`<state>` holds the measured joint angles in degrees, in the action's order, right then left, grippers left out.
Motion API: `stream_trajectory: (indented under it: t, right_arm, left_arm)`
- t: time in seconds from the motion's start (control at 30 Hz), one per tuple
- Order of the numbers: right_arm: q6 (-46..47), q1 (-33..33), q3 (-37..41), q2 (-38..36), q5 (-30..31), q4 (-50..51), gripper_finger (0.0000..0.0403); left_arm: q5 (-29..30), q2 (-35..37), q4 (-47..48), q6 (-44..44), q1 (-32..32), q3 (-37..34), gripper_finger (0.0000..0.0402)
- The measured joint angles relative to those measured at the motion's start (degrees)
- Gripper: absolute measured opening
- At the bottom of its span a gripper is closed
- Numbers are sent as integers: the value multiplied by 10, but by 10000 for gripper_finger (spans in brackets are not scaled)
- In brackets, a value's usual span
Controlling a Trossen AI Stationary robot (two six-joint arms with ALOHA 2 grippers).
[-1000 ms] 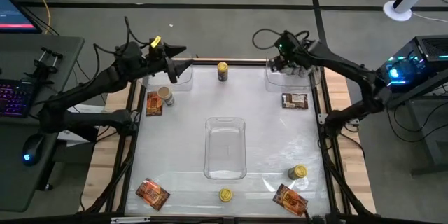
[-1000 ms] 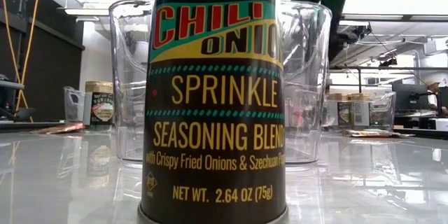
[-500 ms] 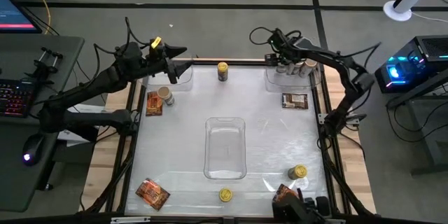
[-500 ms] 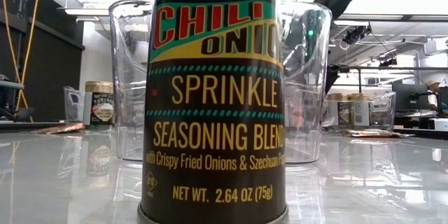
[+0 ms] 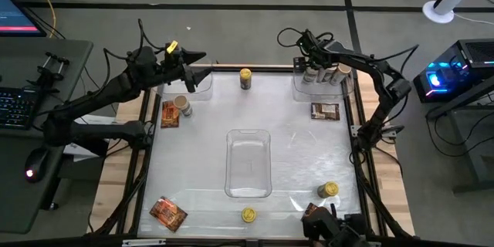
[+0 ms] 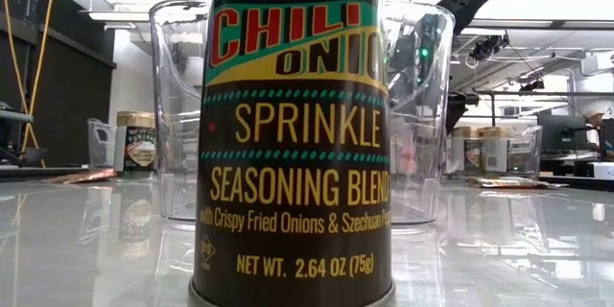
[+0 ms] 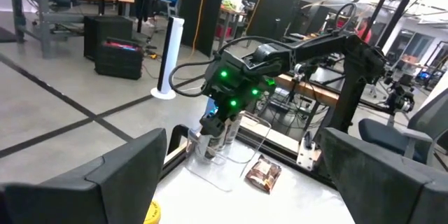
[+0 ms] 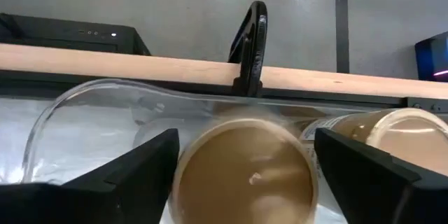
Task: Sort spices by type
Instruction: Put the bottom brown seasoning bottle into the right transparent bin aligned with the other brown seasoning bottles, then put the brown seasoning bottle into the transparent bin in front of the other brown seasoning bottles
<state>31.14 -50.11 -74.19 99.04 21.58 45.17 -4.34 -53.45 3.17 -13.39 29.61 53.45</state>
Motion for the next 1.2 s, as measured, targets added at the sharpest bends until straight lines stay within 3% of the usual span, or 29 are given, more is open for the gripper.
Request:
stream_trajectory:
  t: [0.53,0.77,1.03,1.13,1.2]
  right_arm:
    - [-31,-2,0,-31,20,-13,337]
    - [-31,-5,0,-77,25,-20,338]
    - [0,55,0,-116,-149,-164,338]
    - [-9,103,0,-116,-172,-230,338]
    - [-22,131,0,-116,-173,-252,338]
  left_arm:
    - [0,0,0,0,0,0,366]
    - [-44,4,0,16,0,0,366]
    - [-90,48,15,-22,0,0,366]
    - [-82,67,83,-50,0,0,366]
    - [-44,75,162,-84,-1,0,366]
